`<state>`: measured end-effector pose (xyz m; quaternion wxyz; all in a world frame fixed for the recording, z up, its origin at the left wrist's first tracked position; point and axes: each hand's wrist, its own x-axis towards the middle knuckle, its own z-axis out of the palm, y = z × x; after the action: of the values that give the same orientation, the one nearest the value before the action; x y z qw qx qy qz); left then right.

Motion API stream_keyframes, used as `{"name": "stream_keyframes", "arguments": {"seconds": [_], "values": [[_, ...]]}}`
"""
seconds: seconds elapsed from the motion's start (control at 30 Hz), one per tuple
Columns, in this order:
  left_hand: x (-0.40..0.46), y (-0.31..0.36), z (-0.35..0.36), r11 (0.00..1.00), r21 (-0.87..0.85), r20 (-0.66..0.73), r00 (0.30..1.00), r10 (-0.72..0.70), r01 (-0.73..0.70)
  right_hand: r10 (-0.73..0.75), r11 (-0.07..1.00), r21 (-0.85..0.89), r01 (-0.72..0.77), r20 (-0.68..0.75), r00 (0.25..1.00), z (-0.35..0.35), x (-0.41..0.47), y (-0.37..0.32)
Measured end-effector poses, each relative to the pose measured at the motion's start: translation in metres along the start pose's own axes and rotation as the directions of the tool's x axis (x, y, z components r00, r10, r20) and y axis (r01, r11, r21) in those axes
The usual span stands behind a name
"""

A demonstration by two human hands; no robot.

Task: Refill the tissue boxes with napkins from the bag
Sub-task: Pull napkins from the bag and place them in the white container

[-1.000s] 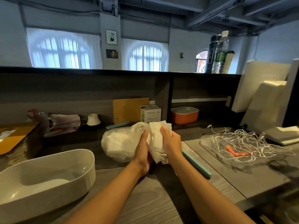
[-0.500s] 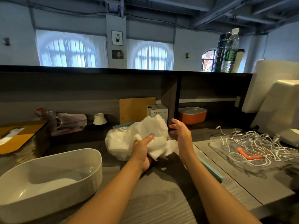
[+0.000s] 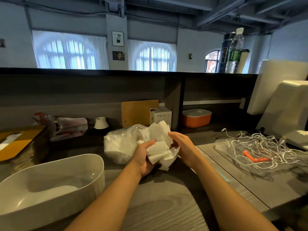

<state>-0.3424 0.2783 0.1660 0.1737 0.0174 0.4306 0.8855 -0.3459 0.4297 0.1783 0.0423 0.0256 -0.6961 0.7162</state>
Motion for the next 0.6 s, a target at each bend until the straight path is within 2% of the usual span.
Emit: {"name": "stream_keyframes", "arguments": {"seconds": [0.1, 0.33, 0.47, 0.53, 0.6], "values": [[0.001, -0.002, 0.001, 0.999, 0.041, 0.003, 1.000, -0.013, 0.013, -0.082, 0.996, -0.037, 0.079, -0.099, 0.992, -0.003, 0.002, -0.001], [0.002, -0.002, 0.005, 0.999, 0.034, -0.052, 0.998, -0.022, 0.024, -0.067, 0.985, 0.134, 0.113, -0.305, 0.950, -0.006, -0.001, -0.010], [0.002, -0.005, 0.005, 0.997, 0.078, -0.084, 0.996, 0.002, 0.004, -0.041, 0.985, 0.155, 0.082, -0.247, 0.968, -0.002, -0.002, -0.011], [0.003, -0.006, 0.005, 0.996, 0.093, -0.083, 0.997, 0.008, -0.001, -0.067, 0.993, 0.080, 0.083, -0.191, 0.979, -0.002, -0.002, -0.009], [0.003, -0.006, 0.006, 0.995, 0.100, -0.076, 0.997, 0.000, 0.008, -0.097, 0.994, 0.027, 0.104, -0.199, 0.975, -0.003, -0.002, -0.008]]}}
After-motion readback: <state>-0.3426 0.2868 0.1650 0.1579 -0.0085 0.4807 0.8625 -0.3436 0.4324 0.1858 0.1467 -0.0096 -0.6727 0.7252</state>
